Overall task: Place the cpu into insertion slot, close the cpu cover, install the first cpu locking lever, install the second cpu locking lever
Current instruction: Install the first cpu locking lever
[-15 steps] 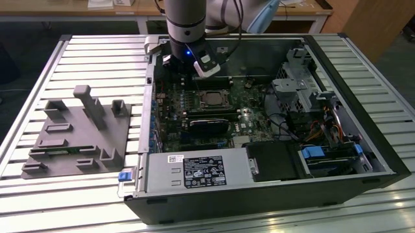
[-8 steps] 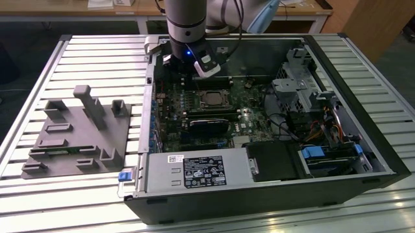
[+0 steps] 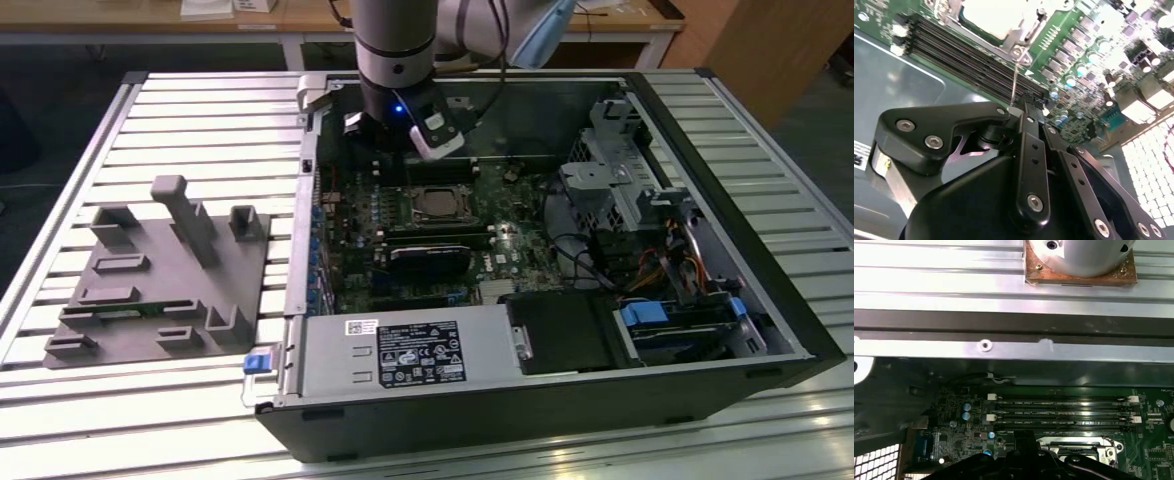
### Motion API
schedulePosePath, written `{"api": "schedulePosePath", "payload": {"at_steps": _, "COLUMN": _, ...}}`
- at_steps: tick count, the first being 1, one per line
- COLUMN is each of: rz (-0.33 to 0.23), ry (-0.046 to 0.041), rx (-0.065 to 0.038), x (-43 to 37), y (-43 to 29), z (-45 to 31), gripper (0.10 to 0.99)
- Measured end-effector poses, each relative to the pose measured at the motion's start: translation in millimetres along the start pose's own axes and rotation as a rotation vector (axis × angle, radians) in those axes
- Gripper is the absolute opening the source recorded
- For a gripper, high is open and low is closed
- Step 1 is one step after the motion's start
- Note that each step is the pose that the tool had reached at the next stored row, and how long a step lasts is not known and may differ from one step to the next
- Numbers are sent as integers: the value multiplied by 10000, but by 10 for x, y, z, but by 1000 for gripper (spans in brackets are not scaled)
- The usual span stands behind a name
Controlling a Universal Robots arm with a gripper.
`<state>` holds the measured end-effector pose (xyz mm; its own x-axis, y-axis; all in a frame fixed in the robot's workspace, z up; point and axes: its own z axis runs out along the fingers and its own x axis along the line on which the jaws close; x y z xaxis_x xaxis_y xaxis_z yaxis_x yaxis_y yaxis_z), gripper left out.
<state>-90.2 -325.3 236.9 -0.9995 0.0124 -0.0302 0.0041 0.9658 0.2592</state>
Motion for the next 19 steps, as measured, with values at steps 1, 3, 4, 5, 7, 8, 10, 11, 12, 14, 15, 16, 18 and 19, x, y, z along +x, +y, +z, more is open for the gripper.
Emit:
{"api": "schedulePosePath", "payload": {"at_steps": 1, "rz": -1, "ry": 0, "rx": -1, "x": -21, "y": 0, "z": 1, "gripper": 106}}
{"api": "schedulePosePath", "payload": {"at_steps": 3, "rz": -1, "ry": 0, "rx": 0, "x": -63, "y": 0, "z": 3, "gripper": 106}}
{"api": "schedulePosePath", "payload": {"at_steps": 4, "rz": 0, "ry": 0, "rx": 0, "x": -87, "y": 0, "z": 4, "gripper": 106}}
{"api": "schedulePosePath", "payload": {"at_steps": 5, "rz": 0, "ry": 0, "rx": 0, "x": -110, "y": 0, "z": 5, "gripper": 106}}
{"api": "schedulePosePath", "payload": {"at_steps": 7, "rz": 0, "ry": 0, "rx": 1, "x": -156, "y": 0, "z": 7, "gripper": 106}}
{"api": "schedulePosePath", "payload": {"at_steps": 8, "rz": -1, "ry": 0, "rx": 0, "x": -179, "y": 0, "z": 8, "gripper": 106}}
{"api": "schedulePosePath", "payload": {"at_steps": 10, "rz": -1, "ry": 0, "rx": 1, "x": -227, "y": 0, "z": 10, "gripper": 106}}
{"api": "schedulePosePath", "payload": {"at_steps": 11, "rz": 0, "ry": 0, "rx": 3, "x": -254, "y": 0, "z": 11, "gripper": 106}}
{"api": "schedulePosePath", "payload": {"at_steps": 12, "rz": -1, "ry": 0, "rx": 3, "x": -279, "y": 0, "z": 13, "gripper": 106}}
{"api": "schedulePosePath", "payload": {"at_steps": 14, "rz": -1, "ry": 0, "rx": 4, "x": -325, "y": 0, "z": 15, "gripper": 106}}
{"api": "schedulePosePath", "payload": {"at_steps": 15, "rz": 0, "ry": 1, "rx": 6, "x": -346, "y": 0, "z": 15, "gripper": 106}}
{"api": "schedulePosePath", "payload": {"at_steps": 16, "rz": 0, "ry": 0, "rx": 6, "x": -367, "y": 0, "z": 16, "gripper": 106}}
{"api": "schedulePosePath", "payload": {"at_steps": 18, "rz": -1, "ry": 0, "rx": 9, "x": -406, "y": 0, "z": 18, "gripper": 106}}
{"api": "schedulePosePath", "payload": {"at_steps": 19, "rz": -1, "ry": 1, "rx": 11, "x": -425, "y": 0, "z": 18, "gripper": 106}}
